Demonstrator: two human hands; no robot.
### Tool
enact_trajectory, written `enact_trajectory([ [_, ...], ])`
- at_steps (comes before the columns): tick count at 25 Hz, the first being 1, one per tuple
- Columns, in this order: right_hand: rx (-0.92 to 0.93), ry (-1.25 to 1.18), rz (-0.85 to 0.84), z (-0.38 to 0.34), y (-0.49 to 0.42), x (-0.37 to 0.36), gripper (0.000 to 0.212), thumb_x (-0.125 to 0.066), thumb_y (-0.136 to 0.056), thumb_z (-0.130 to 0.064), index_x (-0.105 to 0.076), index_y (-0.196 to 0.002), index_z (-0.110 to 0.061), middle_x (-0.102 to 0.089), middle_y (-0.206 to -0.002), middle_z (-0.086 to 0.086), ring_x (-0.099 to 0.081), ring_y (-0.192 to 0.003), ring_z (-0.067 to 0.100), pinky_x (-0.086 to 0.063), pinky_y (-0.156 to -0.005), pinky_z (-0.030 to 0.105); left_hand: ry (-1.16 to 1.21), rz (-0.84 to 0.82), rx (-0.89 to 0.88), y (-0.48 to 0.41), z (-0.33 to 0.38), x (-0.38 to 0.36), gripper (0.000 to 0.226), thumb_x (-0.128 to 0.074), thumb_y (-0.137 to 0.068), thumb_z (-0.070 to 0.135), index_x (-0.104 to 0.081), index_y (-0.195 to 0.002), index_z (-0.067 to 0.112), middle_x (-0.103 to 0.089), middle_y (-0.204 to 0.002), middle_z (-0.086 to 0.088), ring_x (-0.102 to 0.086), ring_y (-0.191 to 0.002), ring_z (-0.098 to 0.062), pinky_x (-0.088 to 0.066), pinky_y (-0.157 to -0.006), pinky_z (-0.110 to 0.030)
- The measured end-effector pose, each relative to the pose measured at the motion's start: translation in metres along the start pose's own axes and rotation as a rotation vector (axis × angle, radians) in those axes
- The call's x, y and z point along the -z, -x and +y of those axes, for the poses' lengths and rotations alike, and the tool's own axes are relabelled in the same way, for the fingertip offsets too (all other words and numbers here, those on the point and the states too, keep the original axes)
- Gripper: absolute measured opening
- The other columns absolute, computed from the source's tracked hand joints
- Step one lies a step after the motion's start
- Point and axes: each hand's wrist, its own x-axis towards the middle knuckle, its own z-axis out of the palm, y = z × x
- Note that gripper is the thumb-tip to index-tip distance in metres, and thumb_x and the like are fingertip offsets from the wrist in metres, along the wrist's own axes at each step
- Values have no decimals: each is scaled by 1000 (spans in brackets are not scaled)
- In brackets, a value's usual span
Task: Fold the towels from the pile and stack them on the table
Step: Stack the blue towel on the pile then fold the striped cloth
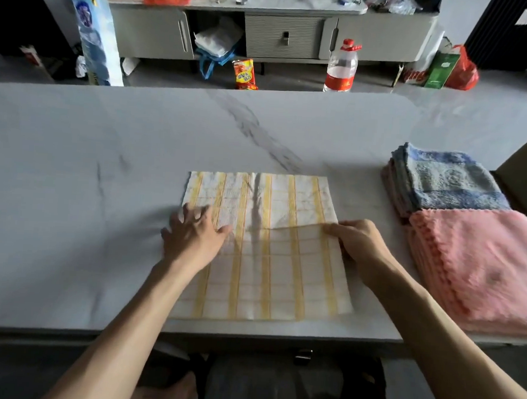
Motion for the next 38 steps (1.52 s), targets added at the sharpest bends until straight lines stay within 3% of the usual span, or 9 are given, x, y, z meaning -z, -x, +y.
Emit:
enact_trajectory([
  [5,119,-110,-4,-18,6,9,17,-63,-85,-18,-71,-85,-3,-67,-74,16,-61,-65,27,-53,-66,44,283,64,-51,-5,-3,-1,55,-65,-86,48,-53,-133,22,-52,-131,-13,-47,-122,-35,-40,-97,-36],
  [11,163,-448,-745,-40,21,10,54,-44,-93,-40,-55,-127,0,-60,-133,8,-58,-123,19,-47,-102,28,1003,-130,69,-7,6,0,11,-63,-91,23,-69,-99,17,-66,-92,0,-60,-84,-17,-50,-79,-30],
  [14,314,28,-537,-21,18,-9,29,-55,-97,-25,-63,-122,-13,-64,-128,7,-61,-117,16,-47,-101,27,1259,-141,203,-10,5,3,16,-56,-96,20,-67,-92,10,-64,-83,-9,-59,-71,-18,-52,-61,-22],
  [18,438,617,-22,-1,7,-25,44,-62,-91,-31,-55,-131,-14,-59,-123,8,-59,-106,22,-47,-86,29,1123,-128,142,-4,5,2,31,-61,-93,35,-65,-105,6,-68,-97,-6,-65,-84,-17,-54,-79,-29],
  [21,281,519,-53,0,2,-35,54,-68,-86,-31,-52,-133,-11,-65,-117,9,-63,-100,26,-53,-89,39,834,-60,65,0,9,-1,38,-75,-82,29,-56,-113,19,-64,-102,3,-63,-92,-15,-51,-83,-29],
  [24,105,269,-84,-4,1,-34,27,-74,-79,-27,-71,-100,-9,-75,-94,8,-71,-84,29,-59,-82,43,714,-36,28,0,9,-6,64,-80,-76,20,-46,-131,20,-63,-112,0,-63,-101,-20,-51,-89,-34],
  [28,133,84,-261,-12,9,-29,20,-76,-79,-12,-69,-97,-9,-75,-94,9,-72,-89,28,-60,-82,41,708,3,17,0,10,-7,72,-80,-74,11,-44,-136,19,-64,-109,-3,-62,-100,-23,-51,-88,-34],
  [34,202,65,-459,-4,27,-38,41,-64,-85,3,-55,-121,-13,-70,-107,8,-71,-92,22,-61,-70,32,1133,-192,151,-8,1,-3,56,-80,-70,4,-60,-122,12,-70,-115,-11,-68,-104,-26,-51,-98,-43],
  [38,167,-237,-409,-15,22,-24,28,-55,-88,10,-65,-112,0,-73,-108,16,-71,-97,29,-61,-77,34,1423,-419,82,-2,1,12,32,-68,-81,-4,-69,-110,9,-75,-106,-9,-72,-95,-16,-58,-78,-24],
])
